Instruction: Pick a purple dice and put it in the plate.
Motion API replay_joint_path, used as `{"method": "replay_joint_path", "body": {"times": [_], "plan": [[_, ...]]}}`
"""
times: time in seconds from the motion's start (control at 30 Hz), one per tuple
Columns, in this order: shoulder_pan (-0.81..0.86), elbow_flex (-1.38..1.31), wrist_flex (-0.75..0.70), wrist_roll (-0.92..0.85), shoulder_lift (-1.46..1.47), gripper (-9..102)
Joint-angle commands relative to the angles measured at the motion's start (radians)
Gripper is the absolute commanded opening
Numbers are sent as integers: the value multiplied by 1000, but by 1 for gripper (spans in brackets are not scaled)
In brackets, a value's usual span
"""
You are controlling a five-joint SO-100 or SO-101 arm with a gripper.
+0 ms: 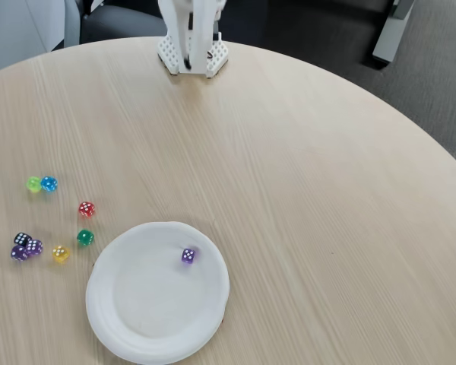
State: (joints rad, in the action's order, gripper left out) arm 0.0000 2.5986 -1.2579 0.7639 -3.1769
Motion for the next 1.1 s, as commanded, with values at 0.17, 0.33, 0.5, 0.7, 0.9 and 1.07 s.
{"method": "replay_joint_path", "body": {"times": [0.17,0.33,0.5,0.7,0.9,1.07], "plan": [[2,232,81,-163,-8,0],[2,339,84,-184,-8,0],[2,356,75,-296,-8,0],[2,356,80,-321,-8,0],[2,360,77,-359,-8,0],[2,365,75,-394,-8,0]]}}
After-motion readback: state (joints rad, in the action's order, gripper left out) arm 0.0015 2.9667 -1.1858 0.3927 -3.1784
